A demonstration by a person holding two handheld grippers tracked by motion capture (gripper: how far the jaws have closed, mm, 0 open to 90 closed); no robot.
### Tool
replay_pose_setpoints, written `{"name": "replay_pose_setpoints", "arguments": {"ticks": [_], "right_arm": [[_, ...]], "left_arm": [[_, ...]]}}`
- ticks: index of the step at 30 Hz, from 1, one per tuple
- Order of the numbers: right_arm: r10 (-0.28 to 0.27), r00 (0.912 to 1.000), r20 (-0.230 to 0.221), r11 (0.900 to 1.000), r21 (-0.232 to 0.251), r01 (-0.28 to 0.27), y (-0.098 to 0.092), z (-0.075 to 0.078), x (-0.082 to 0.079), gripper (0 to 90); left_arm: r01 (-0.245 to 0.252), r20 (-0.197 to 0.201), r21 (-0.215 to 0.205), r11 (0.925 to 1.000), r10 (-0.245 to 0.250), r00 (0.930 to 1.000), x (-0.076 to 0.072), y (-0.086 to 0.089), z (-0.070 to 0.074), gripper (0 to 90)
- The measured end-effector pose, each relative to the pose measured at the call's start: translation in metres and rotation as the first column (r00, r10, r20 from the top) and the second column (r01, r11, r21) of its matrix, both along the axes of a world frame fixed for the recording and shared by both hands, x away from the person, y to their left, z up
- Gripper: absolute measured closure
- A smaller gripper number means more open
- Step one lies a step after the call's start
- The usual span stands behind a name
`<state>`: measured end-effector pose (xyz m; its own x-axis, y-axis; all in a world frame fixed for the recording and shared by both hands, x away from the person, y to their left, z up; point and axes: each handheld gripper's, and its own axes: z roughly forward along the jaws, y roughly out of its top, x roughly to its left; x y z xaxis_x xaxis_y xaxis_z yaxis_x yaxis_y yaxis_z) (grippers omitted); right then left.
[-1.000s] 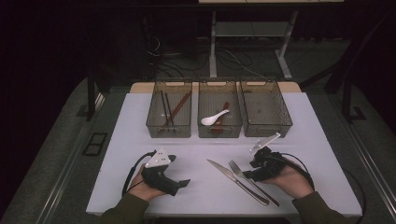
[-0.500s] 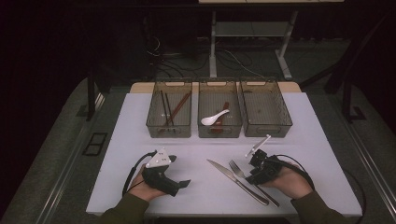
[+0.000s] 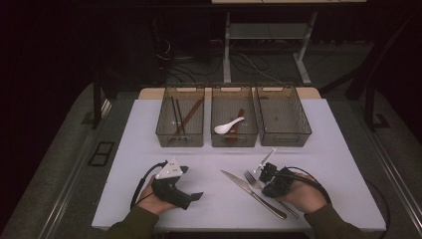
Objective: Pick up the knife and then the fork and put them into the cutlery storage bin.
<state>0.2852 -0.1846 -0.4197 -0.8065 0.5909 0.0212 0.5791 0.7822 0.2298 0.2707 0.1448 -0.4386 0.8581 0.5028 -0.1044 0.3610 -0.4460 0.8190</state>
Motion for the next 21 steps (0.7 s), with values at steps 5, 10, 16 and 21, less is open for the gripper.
{"name": "replay_pose_setpoints", "arguments": {"ticks": [5, 10, 16, 21], "right_arm": [[0.015, 0.9998, 0.015, 1.000, -0.016, -0.015, -0.001, 0.000, 0.001, 85.7], [0.022, 0.9996, 0.018, 1.000, -0.009, -0.022, -0.001, 0.000, 0.001, 85.8], [0.020, 0.9997, 0.017, 0.999, 0.034, -0.021, -0.009, 0.001, 0.003, 85.9], [0.006, 0.9992, 0.041, 0.996, 0.084, -0.010, -0.018, 0.005, 0.006, 85.9]], "left_arm": [[-0.001, 0.001, 0.002, 1.0000, 0.001, 1.0000, 0.000, 0.000, 0.000, 0.0], [0.000, -0.001, 0.000, 1.0000, 0.000, 1.0000, 0.000, 0.001, 0.000, 0.0], [0.000, -0.001, 0.000, 1.0000, 0.000, 1.0000, 0.000, 0.001, 0.001, 0.0], [0.001, -0.003, -0.002, 1.0000, -0.001, 1.0000, 0.000, 0.000, 0.000, 0.0]]}}
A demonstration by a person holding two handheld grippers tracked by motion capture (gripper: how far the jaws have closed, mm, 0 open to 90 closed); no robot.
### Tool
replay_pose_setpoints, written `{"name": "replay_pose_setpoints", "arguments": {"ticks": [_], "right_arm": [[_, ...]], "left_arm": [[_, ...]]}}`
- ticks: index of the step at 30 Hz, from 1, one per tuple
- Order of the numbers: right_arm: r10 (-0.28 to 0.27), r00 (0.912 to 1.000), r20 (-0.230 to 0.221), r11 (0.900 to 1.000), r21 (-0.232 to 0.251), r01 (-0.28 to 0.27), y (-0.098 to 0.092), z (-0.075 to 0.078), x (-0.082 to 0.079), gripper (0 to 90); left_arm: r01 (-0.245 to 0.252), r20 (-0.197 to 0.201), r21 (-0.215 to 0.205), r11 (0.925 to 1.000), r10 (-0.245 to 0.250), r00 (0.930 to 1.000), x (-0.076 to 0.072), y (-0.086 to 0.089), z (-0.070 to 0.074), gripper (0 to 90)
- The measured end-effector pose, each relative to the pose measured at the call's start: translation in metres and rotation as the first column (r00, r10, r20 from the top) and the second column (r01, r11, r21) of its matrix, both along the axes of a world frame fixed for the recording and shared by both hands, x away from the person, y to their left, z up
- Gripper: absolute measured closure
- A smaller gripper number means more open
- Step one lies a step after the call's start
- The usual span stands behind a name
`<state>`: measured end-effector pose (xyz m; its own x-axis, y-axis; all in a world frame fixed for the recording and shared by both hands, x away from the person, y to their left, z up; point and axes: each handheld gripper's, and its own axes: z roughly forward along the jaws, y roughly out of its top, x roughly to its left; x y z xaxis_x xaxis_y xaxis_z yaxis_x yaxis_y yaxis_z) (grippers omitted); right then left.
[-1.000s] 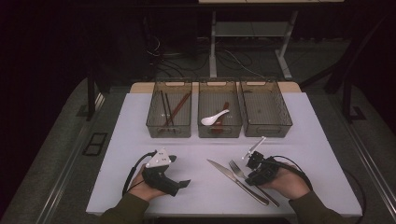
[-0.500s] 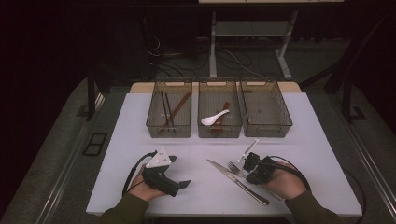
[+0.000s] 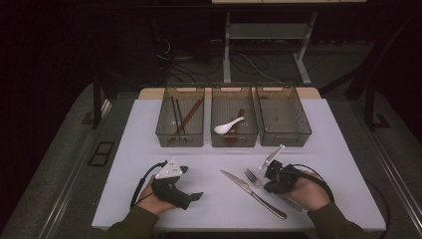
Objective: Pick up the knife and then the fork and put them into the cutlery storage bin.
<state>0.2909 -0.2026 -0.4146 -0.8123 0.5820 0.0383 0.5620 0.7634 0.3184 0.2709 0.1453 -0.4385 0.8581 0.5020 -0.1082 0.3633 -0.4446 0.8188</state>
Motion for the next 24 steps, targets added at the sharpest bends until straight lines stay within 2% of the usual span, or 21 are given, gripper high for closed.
{"name": "replay_pose_setpoints", "arguments": {"ticks": [3, 5, 10, 13, 19, 22, 23, 24], "right_arm": [[-0.025, 0.9997, 0.001, 0.998, 0.052, 0.024, -0.006, 0.003, 0.002, 85.9], [-0.037, 0.9991, 0.021, 0.997, 0.074, 0.035, -0.012, 0.005, 0.003, 85.9], [-0.059, 0.9969, 0.052, 0.986, 0.157, 0.050, -0.025, 0.010, 0.007, 85.9], [-0.082, 0.9950, 0.057, 0.976, 0.209, 0.068, -0.032, 0.012, 0.009, 85.9], [-0.145, 0.9848, 0.096, 0.948, 0.300, 0.110, -0.047, 0.018, 0.011, 86.0], [-0.179, 0.9772, 0.114, 0.926, 0.354, 0.128, -0.054, 0.021, 0.012, 86.2], [-0.191, 0.9752, 0.111, 0.915, 0.379, 0.136, -0.058, 0.022, 0.013, 86.2], [-0.200, 0.9732, 0.114, 0.910, 0.389, 0.141, -0.060, 0.022, 0.013, 86.3]], "left_arm": [[0.001, 0.000, -0.001, 1.0000, -0.001, 1.0000, 0.000, 0.000, 0.000, 0.0], [0.001, -0.001, -0.001, 1.0000, -0.001, 1.0000, 0.000, 0.000, 0.000, 0.0], [0.002, 0.000, -0.001, 1.0000, -0.002, 1.0000, 0.000, 0.000, 0.000, 0.0], [0.005, 0.000, -0.007, 1.0000, -0.005, 1.0000, 0.000, 0.000, 0.000, 0.0], [0.007, -0.001, -0.009, 0.9999, -0.007, 1.0000, 0.000, 0.001, 0.001, 0.0], [0.008, -0.001, -0.012, 0.9999, -0.008, 1.0000, 0.000, 0.001, 0.001, 0.0], [0.009, -0.002, -0.013, 0.9999, -0.009, 1.0000, 0.000, 0.001, 0.001, 0.0], [0.010, -0.002, -0.013, 0.9999, -0.010, 1.0000, 0.000, 0.001, 0.001, 0.0]]}}
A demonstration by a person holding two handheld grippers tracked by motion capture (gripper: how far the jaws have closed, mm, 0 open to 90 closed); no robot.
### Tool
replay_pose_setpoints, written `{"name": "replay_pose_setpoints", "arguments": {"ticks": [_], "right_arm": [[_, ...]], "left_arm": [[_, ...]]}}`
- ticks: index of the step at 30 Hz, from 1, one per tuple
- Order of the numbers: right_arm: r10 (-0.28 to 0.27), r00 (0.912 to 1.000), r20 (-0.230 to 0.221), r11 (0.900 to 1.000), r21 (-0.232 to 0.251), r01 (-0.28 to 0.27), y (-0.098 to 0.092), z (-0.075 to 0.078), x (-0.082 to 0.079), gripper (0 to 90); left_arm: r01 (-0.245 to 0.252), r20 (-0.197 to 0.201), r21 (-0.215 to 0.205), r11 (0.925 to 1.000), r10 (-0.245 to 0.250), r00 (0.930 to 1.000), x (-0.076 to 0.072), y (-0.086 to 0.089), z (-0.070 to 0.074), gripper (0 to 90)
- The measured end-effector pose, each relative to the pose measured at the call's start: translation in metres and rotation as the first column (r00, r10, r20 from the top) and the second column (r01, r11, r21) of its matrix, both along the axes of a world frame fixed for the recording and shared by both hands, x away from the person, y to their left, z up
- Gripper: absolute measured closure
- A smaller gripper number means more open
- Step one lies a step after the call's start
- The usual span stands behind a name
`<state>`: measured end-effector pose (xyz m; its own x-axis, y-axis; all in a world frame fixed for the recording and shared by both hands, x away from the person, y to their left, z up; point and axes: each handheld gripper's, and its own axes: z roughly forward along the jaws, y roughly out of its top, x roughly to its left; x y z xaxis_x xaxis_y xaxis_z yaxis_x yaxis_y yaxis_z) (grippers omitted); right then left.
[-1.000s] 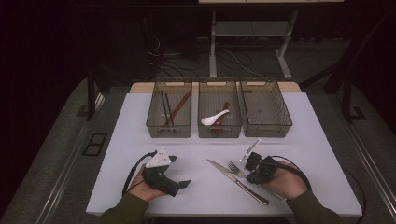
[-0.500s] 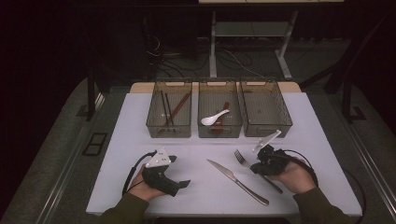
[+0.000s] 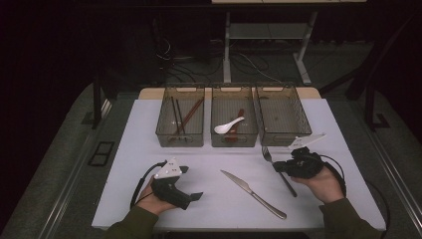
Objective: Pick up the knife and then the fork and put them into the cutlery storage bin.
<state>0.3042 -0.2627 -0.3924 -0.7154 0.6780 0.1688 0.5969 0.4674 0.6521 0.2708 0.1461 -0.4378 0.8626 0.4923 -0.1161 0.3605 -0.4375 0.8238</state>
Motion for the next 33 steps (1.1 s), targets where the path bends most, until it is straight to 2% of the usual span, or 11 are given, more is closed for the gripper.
{"name": "replay_pose_setpoints", "arguments": {"ticks": [7, 12, 25, 33], "right_arm": [[-0.059, 0.9972, 0.047, 0.995, 0.081, 0.055, -0.016, 0.005, 0.002, 86.5], [-0.081, 0.9953, 0.052, 0.988, 0.133, 0.074, -0.024, 0.010, 0.003, 86.5], [-0.108, 0.9892, 0.099, 0.981, 0.173, 0.089, -0.032, 0.017, 0.009, 86.4], [-0.135, 0.9821, 0.132, 0.976, 0.189, 0.108, -0.040, 0.030, 0.017, 86.4]], "left_arm": [[0.002, -0.001, 0.000, 1.0000, -0.002, 1.0000, 0.000, 0.000, 0.000, 0.0], [0.005, -0.003, -0.004, 1.0000, -0.005, 1.0000, 0.000, 0.000, 0.000, 0.0], [0.005, -0.006, -0.010, 0.9999, -0.005, 1.0000, 0.000, 0.000, -0.001, 0.0], [0.008, -0.002, -0.008, 0.9999, -0.008, 1.0000, 0.001, 0.001, -0.001, 0.0]]}}
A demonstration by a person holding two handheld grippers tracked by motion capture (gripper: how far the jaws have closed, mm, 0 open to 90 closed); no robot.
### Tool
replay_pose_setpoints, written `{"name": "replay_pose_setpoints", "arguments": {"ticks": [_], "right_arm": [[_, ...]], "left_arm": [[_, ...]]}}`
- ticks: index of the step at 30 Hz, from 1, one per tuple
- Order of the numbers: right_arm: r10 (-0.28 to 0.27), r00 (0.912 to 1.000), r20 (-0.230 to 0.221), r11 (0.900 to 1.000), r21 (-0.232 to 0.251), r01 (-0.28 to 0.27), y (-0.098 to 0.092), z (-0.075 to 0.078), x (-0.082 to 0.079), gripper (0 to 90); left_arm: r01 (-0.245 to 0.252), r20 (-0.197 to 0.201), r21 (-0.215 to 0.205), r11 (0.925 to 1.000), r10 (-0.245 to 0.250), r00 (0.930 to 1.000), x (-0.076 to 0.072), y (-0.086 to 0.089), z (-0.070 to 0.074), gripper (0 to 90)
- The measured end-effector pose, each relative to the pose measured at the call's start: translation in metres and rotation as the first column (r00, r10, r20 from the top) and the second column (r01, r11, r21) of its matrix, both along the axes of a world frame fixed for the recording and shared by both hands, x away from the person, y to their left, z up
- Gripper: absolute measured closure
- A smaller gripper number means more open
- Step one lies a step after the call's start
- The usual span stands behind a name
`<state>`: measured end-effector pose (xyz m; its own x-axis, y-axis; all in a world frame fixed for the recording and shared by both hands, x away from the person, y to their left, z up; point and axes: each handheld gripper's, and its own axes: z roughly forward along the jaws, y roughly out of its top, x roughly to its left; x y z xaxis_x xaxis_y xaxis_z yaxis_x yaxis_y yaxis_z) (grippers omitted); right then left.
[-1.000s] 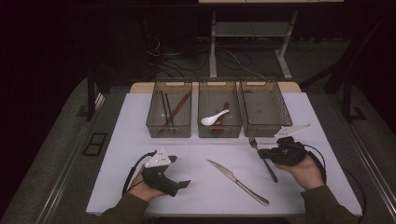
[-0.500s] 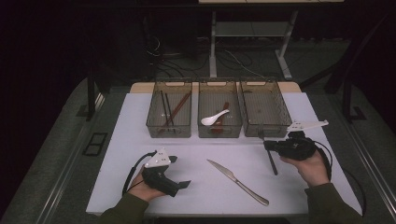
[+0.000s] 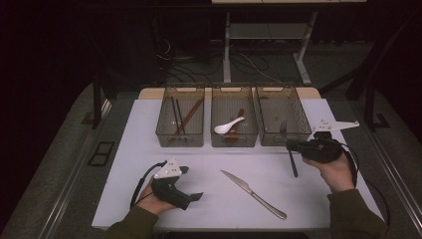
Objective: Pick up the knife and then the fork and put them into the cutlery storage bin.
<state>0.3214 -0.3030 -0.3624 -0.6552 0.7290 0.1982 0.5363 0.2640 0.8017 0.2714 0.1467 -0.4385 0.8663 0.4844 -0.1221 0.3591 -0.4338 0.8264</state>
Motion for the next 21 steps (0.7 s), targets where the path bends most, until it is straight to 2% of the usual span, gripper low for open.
{"name": "replay_pose_setpoints", "arguments": {"ticks": [11, 16, 21], "right_arm": [[-0.066, 0.9963, 0.056, 0.998, 0.017, 0.065, -0.008, 0.028, 0.023, 86.4], [-0.106, 0.9897, 0.096, 0.994, 0.001, 0.106, -0.010, 0.046, 0.042, 86.4], [-0.163, 0.9798, 0.116, 0.987, 0.006, 0.163, -0.016, 0.055, 0.065, 86.4]], "left_arm": [[-0.002, 0.002, -0.009, 1.0000, 0.002, 1.0000, 0.000, 0.001, 0.001, 0.0], [-0.001, 0.001, -0.010, 0.9999, 0.001, 1.0000, 0.000, 0.001, 0.000, 0.0], [0.000, -0.003, -0.007, 1.0000, 0.000, 1.0000, -0.001, 0.000, 0.000, 0.0]]}}
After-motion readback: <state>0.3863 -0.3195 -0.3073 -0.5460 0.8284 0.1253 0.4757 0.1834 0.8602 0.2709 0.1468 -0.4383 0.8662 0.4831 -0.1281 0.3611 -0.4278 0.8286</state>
